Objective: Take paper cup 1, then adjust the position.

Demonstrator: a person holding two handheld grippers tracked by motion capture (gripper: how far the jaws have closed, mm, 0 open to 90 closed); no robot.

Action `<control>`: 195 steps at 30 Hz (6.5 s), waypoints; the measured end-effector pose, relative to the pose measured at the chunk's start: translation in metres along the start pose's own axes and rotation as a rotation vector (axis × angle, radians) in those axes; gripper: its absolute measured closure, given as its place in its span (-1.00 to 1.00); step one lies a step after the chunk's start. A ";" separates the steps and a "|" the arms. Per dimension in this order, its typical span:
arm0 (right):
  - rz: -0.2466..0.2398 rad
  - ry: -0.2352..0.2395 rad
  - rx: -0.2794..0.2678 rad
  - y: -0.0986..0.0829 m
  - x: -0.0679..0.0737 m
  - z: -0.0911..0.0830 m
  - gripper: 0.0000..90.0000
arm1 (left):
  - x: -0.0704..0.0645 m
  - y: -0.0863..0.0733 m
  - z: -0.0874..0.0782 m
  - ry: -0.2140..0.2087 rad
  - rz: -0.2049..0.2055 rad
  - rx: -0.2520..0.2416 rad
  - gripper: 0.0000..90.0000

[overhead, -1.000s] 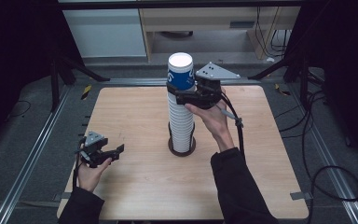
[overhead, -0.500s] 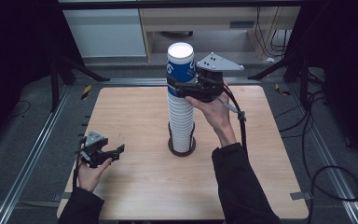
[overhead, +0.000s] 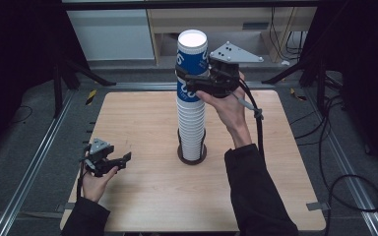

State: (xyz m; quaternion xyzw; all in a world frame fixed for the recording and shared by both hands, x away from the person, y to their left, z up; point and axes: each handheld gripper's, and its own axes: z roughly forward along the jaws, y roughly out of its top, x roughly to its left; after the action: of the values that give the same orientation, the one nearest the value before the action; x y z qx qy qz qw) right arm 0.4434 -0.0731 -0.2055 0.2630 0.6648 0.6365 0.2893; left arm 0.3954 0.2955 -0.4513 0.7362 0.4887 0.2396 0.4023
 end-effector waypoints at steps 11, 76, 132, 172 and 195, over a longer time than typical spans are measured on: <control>-0.016 -0.018 -0.046 0.012 0.000 -0.021 -0.54 | 0.000 0.000 0.000 0.002 0.001 -0.002 -0.50; 0.021 0.064 0.225 -0.160 -0.038 -0.137 -0.54 | -0.033 0.019 -0.013 -0.115 0.100 -0.024 -0.51; -0.153 0.431 0.462 -0.204 0.026 -0.071 -0.55 | -0.118 0.065 -0.017 -0.523 0.338 -0.021 -0.59; -0.233 0.512 0.538 -0.222 0.061 -0.039 -0.55 | -0.149 0.058 0.001 -0.617 0.353 0.015 -0.63; -0.220 0.516 0.540 -0.224 0.066 -0.034 -0.62 | -0.150 0.057 -0.001 -0.634 0.351 0.001 -0.43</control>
State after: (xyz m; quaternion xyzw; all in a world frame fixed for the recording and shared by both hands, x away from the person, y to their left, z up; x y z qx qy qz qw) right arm 0.3776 -0.0608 -0.4312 0.0883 0.8835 0.4492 0.0996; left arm 0.3635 0.1480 -0.3973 0.8467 0.2059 0.0645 0.4863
